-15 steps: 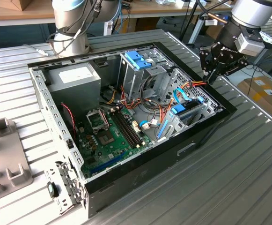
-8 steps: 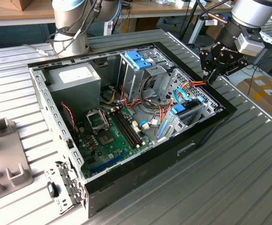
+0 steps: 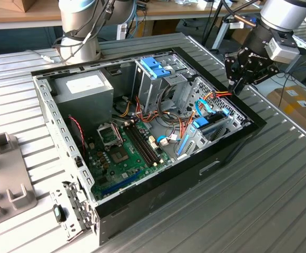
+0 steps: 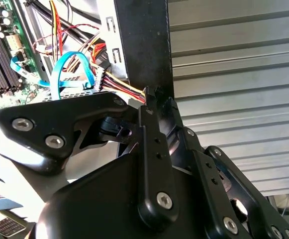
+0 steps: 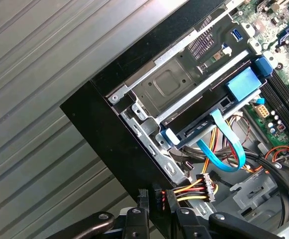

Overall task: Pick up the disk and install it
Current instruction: 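Insert the second disk wire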

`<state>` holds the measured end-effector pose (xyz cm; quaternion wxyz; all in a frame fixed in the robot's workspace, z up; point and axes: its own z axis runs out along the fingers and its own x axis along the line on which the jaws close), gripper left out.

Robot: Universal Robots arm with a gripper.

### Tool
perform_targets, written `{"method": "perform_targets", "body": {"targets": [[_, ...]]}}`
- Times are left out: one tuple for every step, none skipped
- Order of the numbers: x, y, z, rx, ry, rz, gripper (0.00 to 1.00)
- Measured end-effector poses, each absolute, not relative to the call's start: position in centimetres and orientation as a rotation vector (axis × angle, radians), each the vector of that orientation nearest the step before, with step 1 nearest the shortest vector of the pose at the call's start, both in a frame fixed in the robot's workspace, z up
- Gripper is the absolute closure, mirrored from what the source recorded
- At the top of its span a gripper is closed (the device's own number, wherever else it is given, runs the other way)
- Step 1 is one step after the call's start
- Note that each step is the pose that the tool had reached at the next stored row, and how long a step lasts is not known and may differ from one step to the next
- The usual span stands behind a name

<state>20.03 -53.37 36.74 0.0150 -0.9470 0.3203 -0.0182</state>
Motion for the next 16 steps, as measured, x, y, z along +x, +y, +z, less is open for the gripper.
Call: {"method": "perform_targets", "body": {"targets": [[20.02, -53.38, 36.74, -2.947, 0.997, -0.056, 0.73], [20.02, -53.38, 36.74, -2.947, 0.996, -0.056, 0.73], [20.03, -53.38, 36.73, -2.947, 0.996, -0.056, 0.73], [20.02, -53.38, 36.73, -2.947, 0.996, -0.056, 0.73], [20.02, -53.38, 36.74, -2.947, 0.996, -0.056, 0.73], [20.02, -53.38, 36.74, -2.947, 0.995, -0.056, 0.75], [20.02, -53.38, 36.74, -2.947, 0.995, -0.056, 0.81], [20.02, -53.38, 36.74, -2.948, 0.995, -0.056, 0.81], [20.02, -53.38, 36.74, -2.948, 0.995, -0.056, 0.84], [20.03, -53.38, 36.74, -2.948, 0.995, -0.056, 0.84], [20.02, -53.38, 36.74, -2.948, 0.995, -0.056, 0.84], [20.02, -53.38, 36.74, -2.948, 0.995, -0.056, 0.84], [20.03, -53.38, 36.74, -2.948, 0.994, -0.056, 0.84], [20.02, -53.37, 36.74, -2.948, 0.994, -0.056, 0.84], [20.02, -53.38, 36.74, -2.948, 0.994, -0.056, 0.84], [20.02, -53.38, 36.74, -2.948, 0.994, -0.056, 0.84]]}}
